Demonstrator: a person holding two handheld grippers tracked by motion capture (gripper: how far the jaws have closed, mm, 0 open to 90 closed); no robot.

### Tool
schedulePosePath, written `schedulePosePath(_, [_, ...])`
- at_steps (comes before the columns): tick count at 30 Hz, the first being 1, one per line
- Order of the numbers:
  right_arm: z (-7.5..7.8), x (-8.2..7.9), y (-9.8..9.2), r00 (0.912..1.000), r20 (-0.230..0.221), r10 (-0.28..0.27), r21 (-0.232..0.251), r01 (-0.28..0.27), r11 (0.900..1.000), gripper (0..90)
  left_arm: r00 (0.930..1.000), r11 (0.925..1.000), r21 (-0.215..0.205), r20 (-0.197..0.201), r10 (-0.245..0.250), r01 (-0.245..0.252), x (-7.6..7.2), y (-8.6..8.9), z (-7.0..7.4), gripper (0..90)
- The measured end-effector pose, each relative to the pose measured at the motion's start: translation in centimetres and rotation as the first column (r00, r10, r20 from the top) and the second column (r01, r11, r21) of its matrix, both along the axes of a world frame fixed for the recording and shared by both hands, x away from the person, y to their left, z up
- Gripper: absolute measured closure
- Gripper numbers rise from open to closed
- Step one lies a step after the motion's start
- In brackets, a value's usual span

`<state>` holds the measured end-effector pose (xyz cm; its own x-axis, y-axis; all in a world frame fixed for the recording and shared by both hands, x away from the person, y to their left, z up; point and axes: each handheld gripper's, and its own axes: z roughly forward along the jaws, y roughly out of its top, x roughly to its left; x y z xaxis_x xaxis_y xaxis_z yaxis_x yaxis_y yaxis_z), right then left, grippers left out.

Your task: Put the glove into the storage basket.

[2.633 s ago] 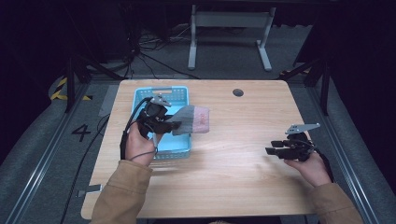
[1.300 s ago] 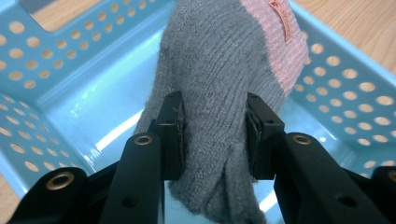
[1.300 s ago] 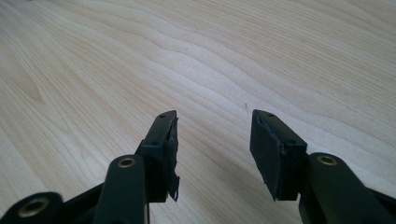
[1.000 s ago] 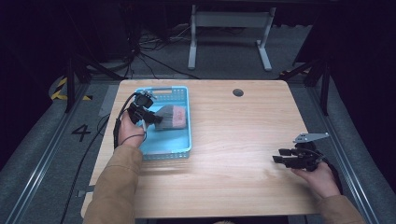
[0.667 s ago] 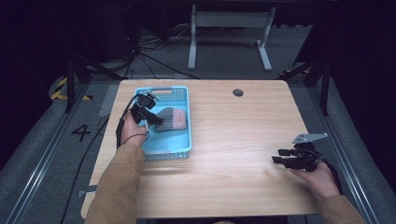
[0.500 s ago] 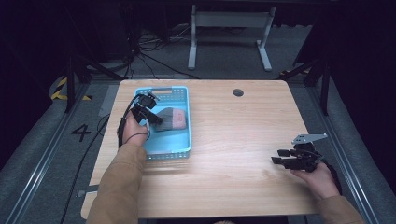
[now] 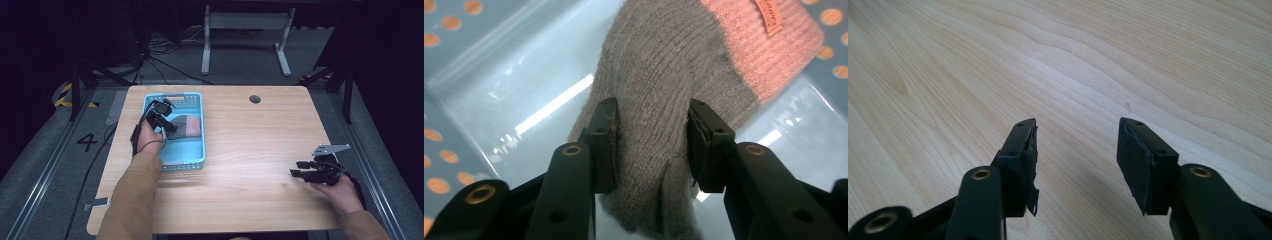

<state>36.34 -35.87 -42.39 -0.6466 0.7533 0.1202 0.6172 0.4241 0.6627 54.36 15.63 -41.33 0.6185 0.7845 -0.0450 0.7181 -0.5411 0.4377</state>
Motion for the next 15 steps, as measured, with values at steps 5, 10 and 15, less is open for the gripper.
schedulePosePath(5, [0.1, 0.0, 0.0, 1.0000, 0.004, 0.000, 0.005, 0.000, 1.000, 51.1, 0.9995, 0.9996, 0.015, 0.019, 0.024, -0.024, 0.0, -0.1, 0.0, 51.2])
schedulePosePath(10, [0.1, 0.0, 0.1, 1.0000, 0.003, 0.005, 0.004, -0.005, 1.000, 50.9, 0.9982, 0.9995, -0.010, 0.053, 0.030, -0.029, -0.3, 0.0, 0.4, 40.1])
schedulePosePath(15, [0.1, 0.3, 0.5, 0.9999, 0.007, 0.013, 0.002, -0.013, 1.000, 50.4, 0.9940, 0.9979, -0.059, 0.104, 0.034, -0.027, -1.2, -0.1, 1.6, 38.8])
